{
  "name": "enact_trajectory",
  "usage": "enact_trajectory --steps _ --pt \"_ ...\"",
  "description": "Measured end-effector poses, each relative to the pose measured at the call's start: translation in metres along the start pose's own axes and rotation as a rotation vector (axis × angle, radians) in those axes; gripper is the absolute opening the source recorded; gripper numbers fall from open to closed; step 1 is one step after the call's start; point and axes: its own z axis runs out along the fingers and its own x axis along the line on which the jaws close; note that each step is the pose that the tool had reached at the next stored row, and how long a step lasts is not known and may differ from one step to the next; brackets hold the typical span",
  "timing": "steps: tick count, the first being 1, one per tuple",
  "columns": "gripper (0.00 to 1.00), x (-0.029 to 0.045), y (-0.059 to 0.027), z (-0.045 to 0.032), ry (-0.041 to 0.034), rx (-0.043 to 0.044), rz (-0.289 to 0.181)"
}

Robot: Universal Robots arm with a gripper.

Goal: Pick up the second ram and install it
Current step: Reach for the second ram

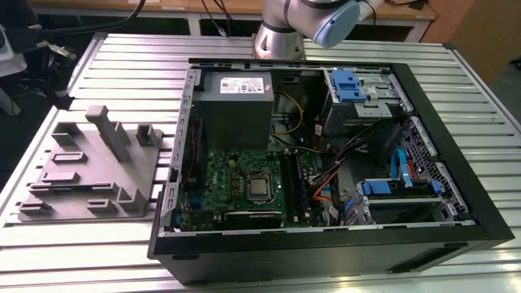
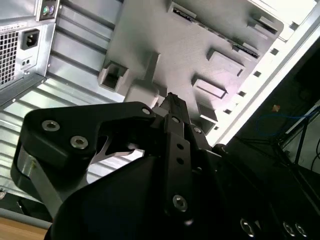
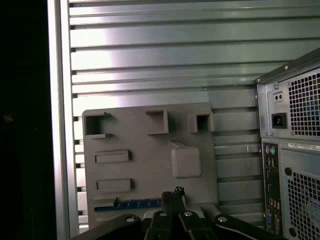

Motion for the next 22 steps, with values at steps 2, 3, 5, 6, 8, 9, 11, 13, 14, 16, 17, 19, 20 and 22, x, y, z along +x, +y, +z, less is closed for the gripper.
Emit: enact_trajectory --steps 2,3,5,6,8,9,11,13,14,16,17,19,20,22 --pt "0.10 0.0035 -0.0011 0.0009 0.0000 -0.0001 0.000" --pt "0.10 0.0052 -0.0016 0.0013 0.0000 0.0000 0.000" --pt "0.10 0.0086 -0.0027 0.0022 0.0000 0.0000 0.000" --pt "0.10 0.0104 -0.0032 0.0026 0.0001 0.0000 0.000" --pt "0.10 0.0138 -0.0043 0.0034 0.0001 0.0000 0.000" --pt "0.10 0.0155 -0.0048 0.0039 0.0001 0.0000 0.000" --pt "0.10 0.0190 -0.0059 0.0048 0.0000 0.0000 0.000" --pt "0.10 0.0225 -0.0070 0.0057 0.0000 0.0000 0.000" --pt "0.10 0.0242 -0.0075 0.0061 0.0000 0.0000 0.000" --pt "0.10 0.0276 -0.0086 0.0069 0.0001 0.0000 0.000" --pt "0.10 0.0293 -0.0091 0.0074 0.0000 0.0000 0.000" --pt "0.10 0.0322 -0.0100 0.0082 -0.0001 -0.0001 0.000" --pt "0.10 0.0322 -0.0100 0.0083 0.0001 0.0001 0.000" --pt "0.10 0.0323 -0.0102 0.0097 0.0000 0.0000 0.000"
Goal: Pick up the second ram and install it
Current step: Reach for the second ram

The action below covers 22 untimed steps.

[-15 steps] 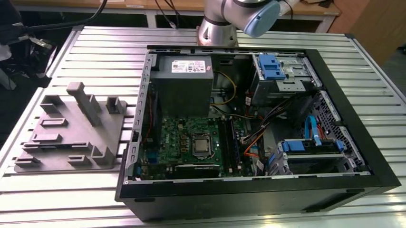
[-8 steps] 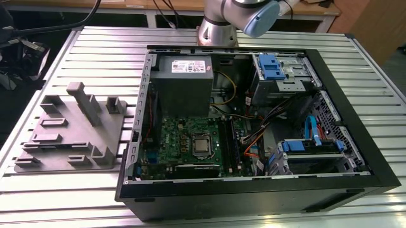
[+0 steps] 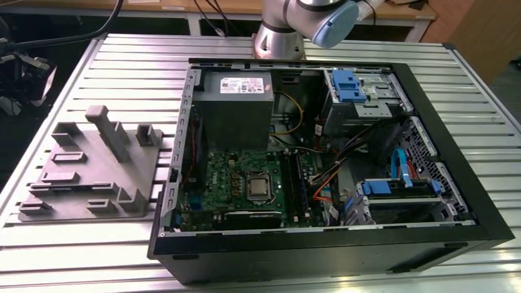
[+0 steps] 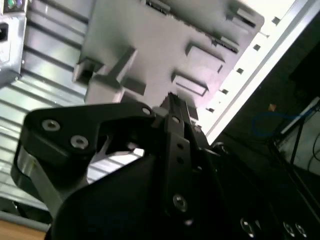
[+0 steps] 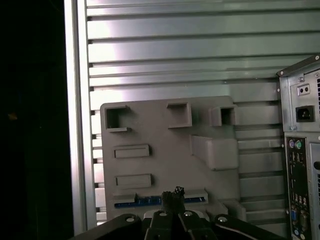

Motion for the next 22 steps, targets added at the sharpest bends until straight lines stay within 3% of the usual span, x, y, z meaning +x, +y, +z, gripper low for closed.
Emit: enact_trajectory --steps 8,19,22 --pt "0.10 -0.0002 -0.0019 0.0023 -0.0001 -0.0001 0.000" --pt "0.10 0.0004 -0.0051 0.0187 0.0000 0.0000 0.000" --pt "0.10 0.0007 -0.0052 0.0194 0.0001 0.0001 0.000"
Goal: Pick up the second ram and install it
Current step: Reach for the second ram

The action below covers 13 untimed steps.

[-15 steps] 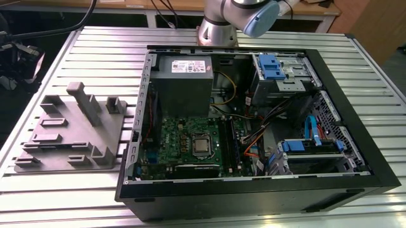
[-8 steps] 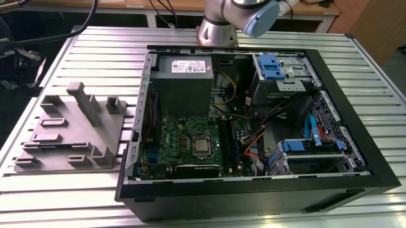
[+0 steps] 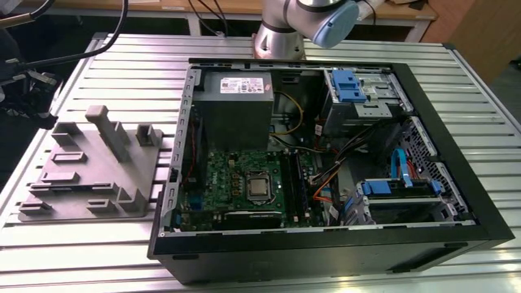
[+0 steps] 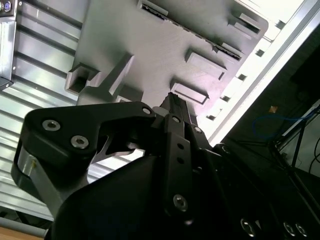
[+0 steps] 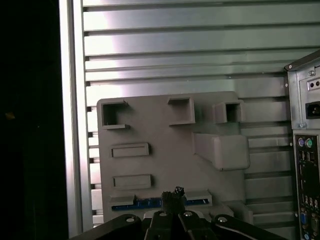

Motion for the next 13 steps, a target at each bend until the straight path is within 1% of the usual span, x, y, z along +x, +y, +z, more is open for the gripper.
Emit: enact_trajectory --steps 4,8,13 --pt "0.10 0.0002 0.0000 0.0002 -0.0003 -0.0001 0.000" --pt "0.10 0.0028 -0.0005 0.0020 -0.0019 -0.0003 0.000" --pt "0.10 0.0028 -0.0040 0.0047 -0.0018 -0.0003 0.000"
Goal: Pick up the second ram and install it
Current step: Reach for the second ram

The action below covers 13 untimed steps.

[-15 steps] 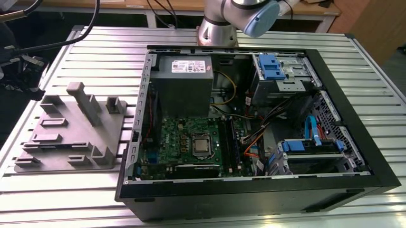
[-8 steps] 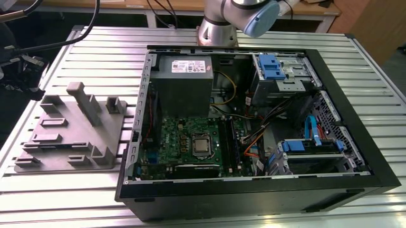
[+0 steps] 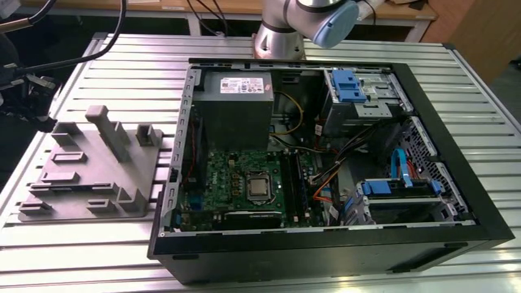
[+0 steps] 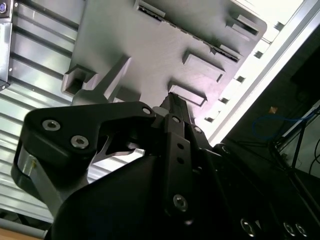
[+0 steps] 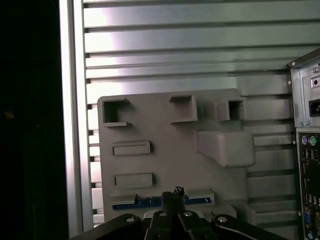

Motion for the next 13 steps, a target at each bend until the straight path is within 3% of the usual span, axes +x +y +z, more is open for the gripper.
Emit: enact_trajectory --steps 13 --pt "0.10 -0.0006 -0.0081 0.0036 -0.0001 0.0000 0.000"
